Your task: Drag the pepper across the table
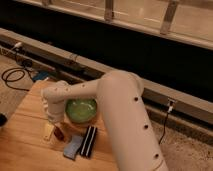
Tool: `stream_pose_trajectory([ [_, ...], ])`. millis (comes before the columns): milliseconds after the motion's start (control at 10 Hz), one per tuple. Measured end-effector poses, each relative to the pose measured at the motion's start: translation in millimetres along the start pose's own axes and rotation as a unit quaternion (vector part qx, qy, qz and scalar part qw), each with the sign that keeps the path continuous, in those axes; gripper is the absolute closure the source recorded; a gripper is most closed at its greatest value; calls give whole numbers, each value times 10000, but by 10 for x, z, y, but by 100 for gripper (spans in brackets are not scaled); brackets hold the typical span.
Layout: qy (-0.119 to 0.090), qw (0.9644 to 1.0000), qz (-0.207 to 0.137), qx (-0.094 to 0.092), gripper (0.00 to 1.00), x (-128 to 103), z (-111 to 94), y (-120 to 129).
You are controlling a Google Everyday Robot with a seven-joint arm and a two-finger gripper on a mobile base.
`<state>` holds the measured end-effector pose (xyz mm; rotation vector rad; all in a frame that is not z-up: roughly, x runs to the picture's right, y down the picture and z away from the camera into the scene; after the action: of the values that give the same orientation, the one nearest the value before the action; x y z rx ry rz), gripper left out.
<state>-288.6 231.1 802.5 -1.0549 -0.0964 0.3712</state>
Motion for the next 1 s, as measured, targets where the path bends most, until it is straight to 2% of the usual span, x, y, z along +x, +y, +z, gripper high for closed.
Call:
stream_pose_trajectory([
  [100, -54, 10000, 7, 20, 24, 9, 7, -9],
  [800, -75, 10000, 41, 42, 94, 16, -19, -26],
  [900, -42, 10000, -7, 33, 99, 7, 22, 18],
  [1000, -44, 10000, -45, 72, 100, 38, 16, 22],
])
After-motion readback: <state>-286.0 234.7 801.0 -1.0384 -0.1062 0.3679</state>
